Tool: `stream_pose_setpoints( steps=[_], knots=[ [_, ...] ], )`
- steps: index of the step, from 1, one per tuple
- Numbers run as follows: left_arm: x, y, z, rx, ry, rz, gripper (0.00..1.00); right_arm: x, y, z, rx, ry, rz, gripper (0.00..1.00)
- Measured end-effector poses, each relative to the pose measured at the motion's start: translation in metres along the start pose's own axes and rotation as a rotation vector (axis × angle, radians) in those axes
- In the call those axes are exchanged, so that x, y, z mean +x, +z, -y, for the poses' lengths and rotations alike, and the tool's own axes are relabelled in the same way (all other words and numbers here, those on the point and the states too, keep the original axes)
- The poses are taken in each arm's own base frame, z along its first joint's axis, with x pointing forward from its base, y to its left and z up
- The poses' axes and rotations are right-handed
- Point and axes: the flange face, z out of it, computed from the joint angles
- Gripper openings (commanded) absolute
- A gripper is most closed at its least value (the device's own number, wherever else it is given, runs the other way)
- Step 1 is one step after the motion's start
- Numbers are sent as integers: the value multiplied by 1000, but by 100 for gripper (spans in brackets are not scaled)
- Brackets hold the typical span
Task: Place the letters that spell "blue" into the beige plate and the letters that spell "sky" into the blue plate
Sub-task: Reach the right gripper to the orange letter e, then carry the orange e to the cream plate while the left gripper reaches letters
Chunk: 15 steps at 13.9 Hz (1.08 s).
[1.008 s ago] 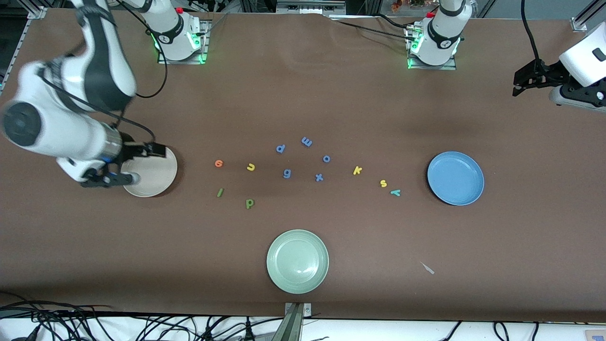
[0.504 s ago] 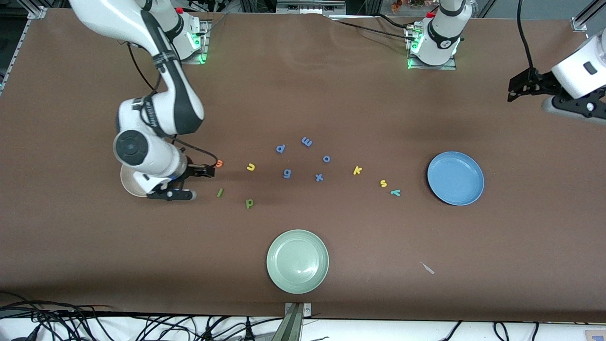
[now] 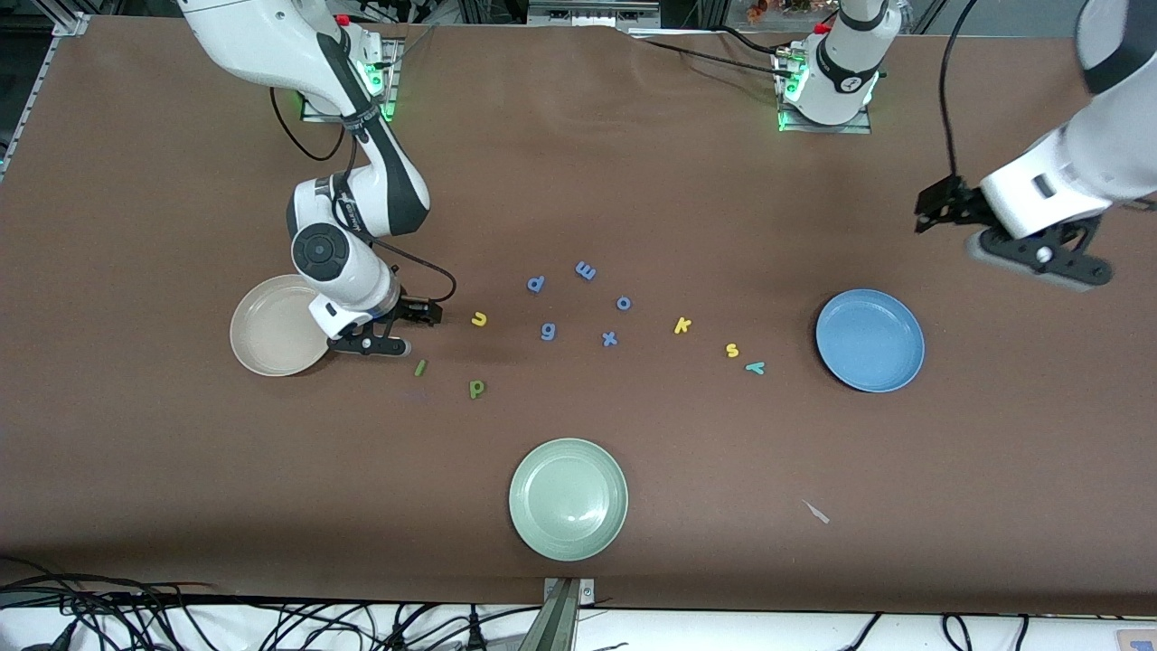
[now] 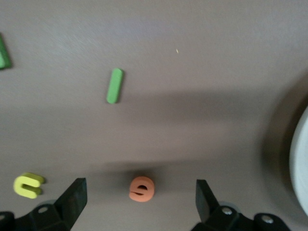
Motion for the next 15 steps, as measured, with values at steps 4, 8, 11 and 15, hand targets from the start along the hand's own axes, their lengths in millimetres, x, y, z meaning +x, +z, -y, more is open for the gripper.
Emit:
stream_pose_setpoints(
  steps=[4,8,11,15],
  knots=[
    [45,78,4,-21,4,-38,100,-8,11,2,-6,-8,19,98],
    [68,143,-55,-13,99,-12,100,-9,21,5,-5,-13,8,91],
    [77,175,-75,-18,132,41,100,-8,26,5,-5,-13,3,67],
    [105,231,-69,-14,126,-11,100,-10,31,8,-5,-20,5,33]
  ],
)
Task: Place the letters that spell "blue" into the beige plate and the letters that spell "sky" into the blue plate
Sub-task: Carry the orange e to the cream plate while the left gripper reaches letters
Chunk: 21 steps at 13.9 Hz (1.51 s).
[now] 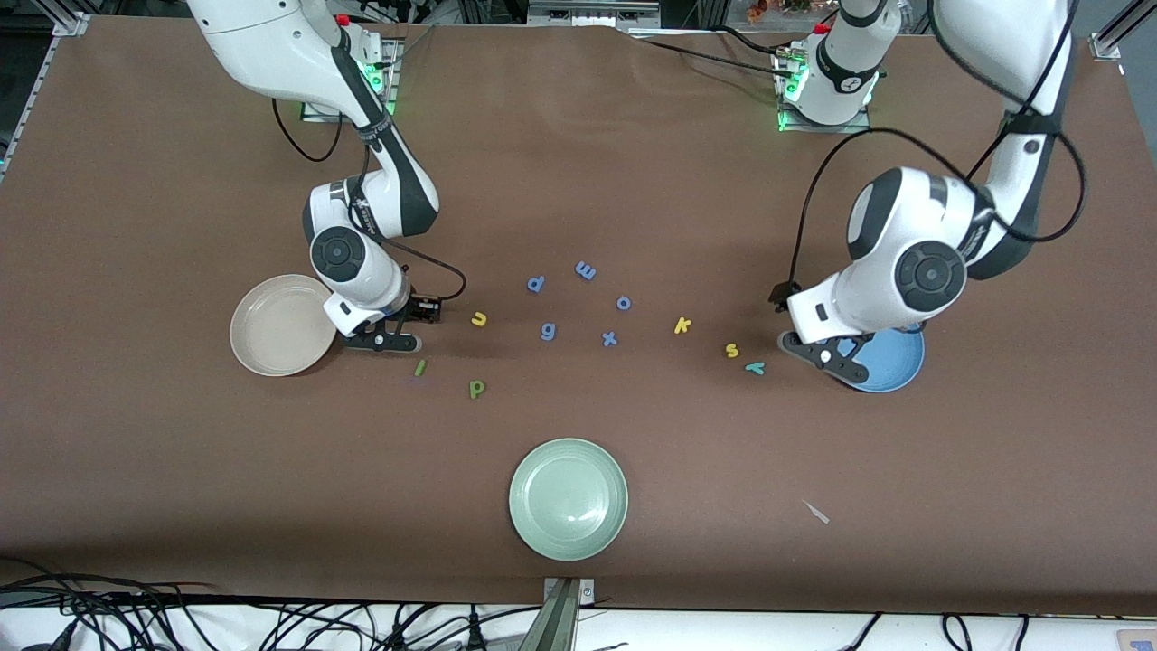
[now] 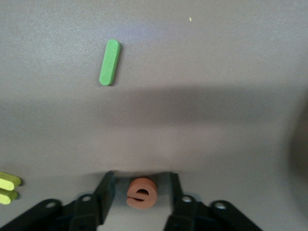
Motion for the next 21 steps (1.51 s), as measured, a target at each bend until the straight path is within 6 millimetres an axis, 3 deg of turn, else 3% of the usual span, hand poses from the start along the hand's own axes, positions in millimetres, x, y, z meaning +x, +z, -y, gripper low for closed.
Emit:
stream_pose_setpoints(
  steps=[2,4,8,11,13,15,18,19,20,21],
  knots=[
    [14,32,4,7,-3,-44,100,0,0,0,0,-1,0,17],
    [24,60,8,13,-6,-75,100,0,0,1,2,-1,-2,9],
    [36,98,2,3,-13,-123,97,2,-4,2,-5,-2,21,5],
    [38,113,-9,2,-1,-112,92,21,-41,-6,-17,-11,89,5],
    [39,119,-8,4,-2,-120,92,36,-69,-44,-21,-57,100,5],
    [40,125,-7,5,-3,-124,92,48,-87,-101,-29,-99,117,6],
    [35,136,-6,3,-6,-104,94,52,-85,-182,-39,-168,142,8],
    [33,140,-5,2,-7,-96,94,48,-78,-200,-40,-172,158,13],
    [31,142,-5,2,-8,-90,94,44,-68,-213,-41,-167,175,63],
    [29,143,-5,2,-8,-87,94,41,-59,-219,-39,-160,188,100]
  ],
)
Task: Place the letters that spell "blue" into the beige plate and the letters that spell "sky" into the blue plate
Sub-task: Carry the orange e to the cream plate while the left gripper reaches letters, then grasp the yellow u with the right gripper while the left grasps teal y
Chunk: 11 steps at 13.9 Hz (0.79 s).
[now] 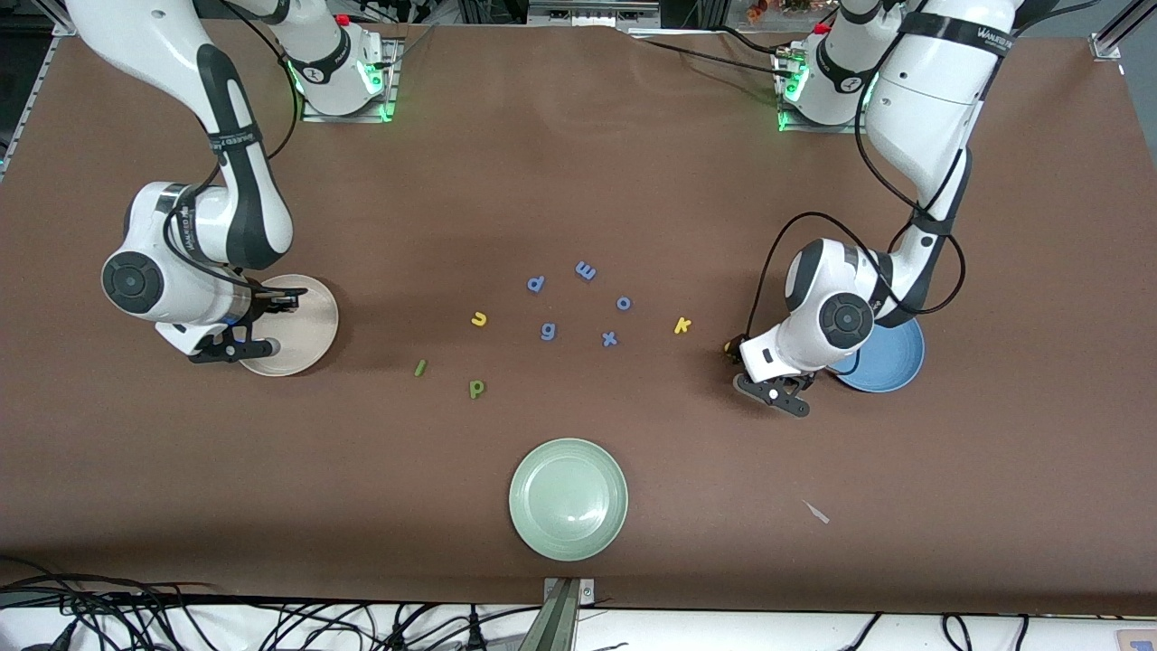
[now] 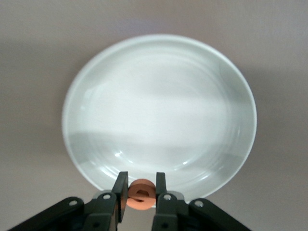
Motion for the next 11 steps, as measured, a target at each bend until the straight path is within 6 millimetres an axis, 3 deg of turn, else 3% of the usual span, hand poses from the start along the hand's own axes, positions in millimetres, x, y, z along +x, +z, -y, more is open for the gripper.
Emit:
stream_pose_setpoints(
  steps=[2,5,6,7,11],
  knots=[
    [-1,0,0,0,0,2,92,0,11,2,26,19,11,100],
    [-1,0,0,0,0,1,68,6,0,23,46,13,-10,100],
    [-1,-2,-1,-1,1,1,63,9,-6,35,55,20,-23,100],
    [-1,-3,-3,-2,4,0,51,12,-11,50,78,35,-36,100],
    [-1,-4,-4,-2,6,-2,38,20,-16,137,140,147,-112,100]
  ],
)
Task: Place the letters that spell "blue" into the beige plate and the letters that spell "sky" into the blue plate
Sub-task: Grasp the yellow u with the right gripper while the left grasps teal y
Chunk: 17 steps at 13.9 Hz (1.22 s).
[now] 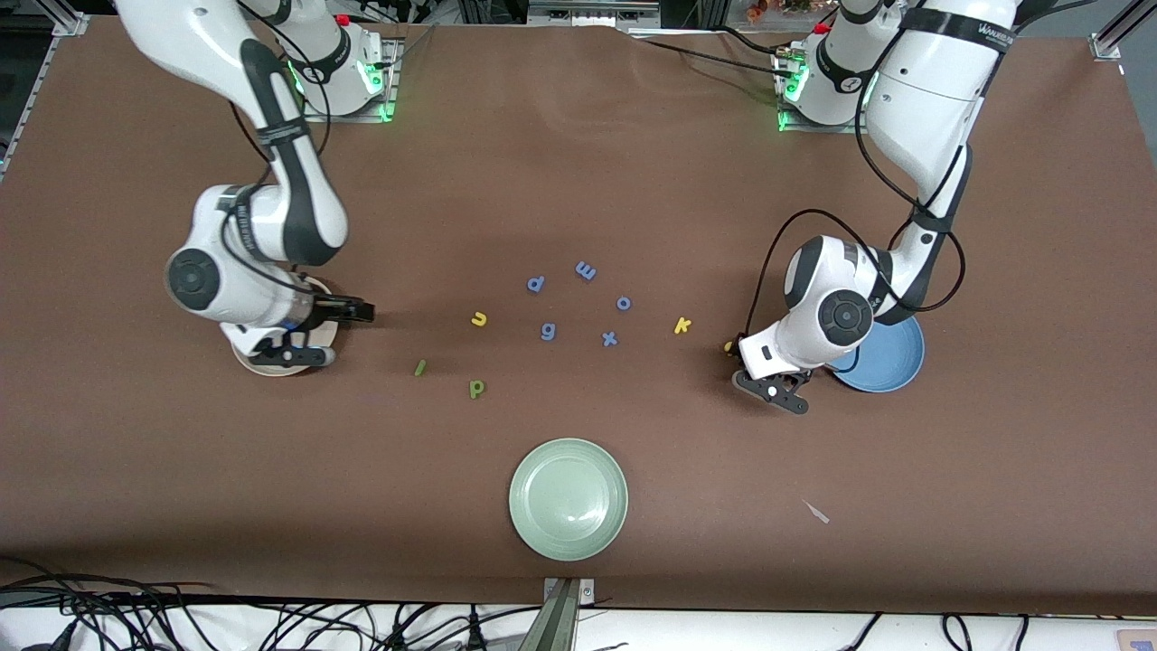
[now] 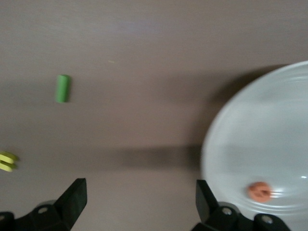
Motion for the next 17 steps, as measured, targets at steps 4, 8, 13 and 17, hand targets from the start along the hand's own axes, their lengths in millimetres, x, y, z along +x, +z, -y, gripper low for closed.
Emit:
stream_pose_setpoints(
  steps=[4,8,13,17],
  knots=[
    [0,-1,0,0,1,-1,33,-9,17,100,-18,117,-58,100],
    [0,-4,1,1,-1,-5,73,-6,32,147,29,213,-59,100],
    [24,-34,-2,12,8,-81,75,-13,62,171,33,226,-47,100],
    [43,-39,-22,14,42,-113,74,-20,78,179,22,224,-33,92]
  ],
)
